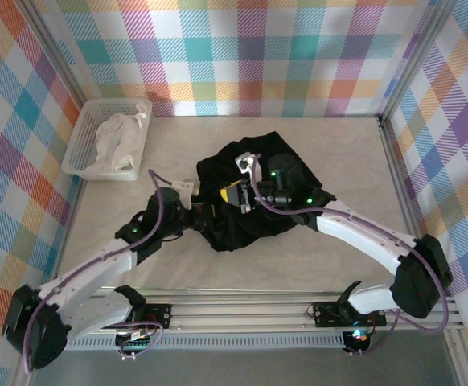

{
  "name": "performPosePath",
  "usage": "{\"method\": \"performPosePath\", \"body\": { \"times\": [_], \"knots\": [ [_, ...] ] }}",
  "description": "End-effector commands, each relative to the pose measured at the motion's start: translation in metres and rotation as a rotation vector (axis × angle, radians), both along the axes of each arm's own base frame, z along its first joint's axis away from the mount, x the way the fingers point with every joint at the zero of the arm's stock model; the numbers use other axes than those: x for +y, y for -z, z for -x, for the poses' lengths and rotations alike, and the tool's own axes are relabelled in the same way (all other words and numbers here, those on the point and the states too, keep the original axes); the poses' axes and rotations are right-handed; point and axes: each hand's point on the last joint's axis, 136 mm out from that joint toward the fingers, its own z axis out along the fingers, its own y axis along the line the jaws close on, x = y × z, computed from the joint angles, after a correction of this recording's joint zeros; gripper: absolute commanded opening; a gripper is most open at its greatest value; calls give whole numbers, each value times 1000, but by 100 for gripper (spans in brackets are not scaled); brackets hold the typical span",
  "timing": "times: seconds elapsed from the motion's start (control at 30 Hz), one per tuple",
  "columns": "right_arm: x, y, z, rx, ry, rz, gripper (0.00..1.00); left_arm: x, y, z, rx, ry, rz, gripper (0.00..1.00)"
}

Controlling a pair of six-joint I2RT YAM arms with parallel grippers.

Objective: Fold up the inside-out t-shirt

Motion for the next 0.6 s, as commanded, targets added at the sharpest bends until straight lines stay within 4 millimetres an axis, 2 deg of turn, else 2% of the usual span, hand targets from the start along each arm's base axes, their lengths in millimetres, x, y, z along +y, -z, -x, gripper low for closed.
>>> {"method": "performPosePath", "body": {
  "times": [0.0,0.1,0.33,0.47,0.57],
  "knots": [
    [-44,-8,-8,0,18,-9,0,-15,-92,56,-373,313,240,0],
    [-47,-13,3,-9,-80,-17,0,-16,-115,83,-472,419,321,0],
    [-38,-22,33,-37,-274,-88,0,-27,-127,105,-520,593,353,0],
    [-32,-27,46,-41,-356,-157,0,-25,-111,84,-490,489,273,0],
    [-26,-33,53,-45,-392,-201,0,-17,-98,61,-455,353,225,16]
  ]
}}
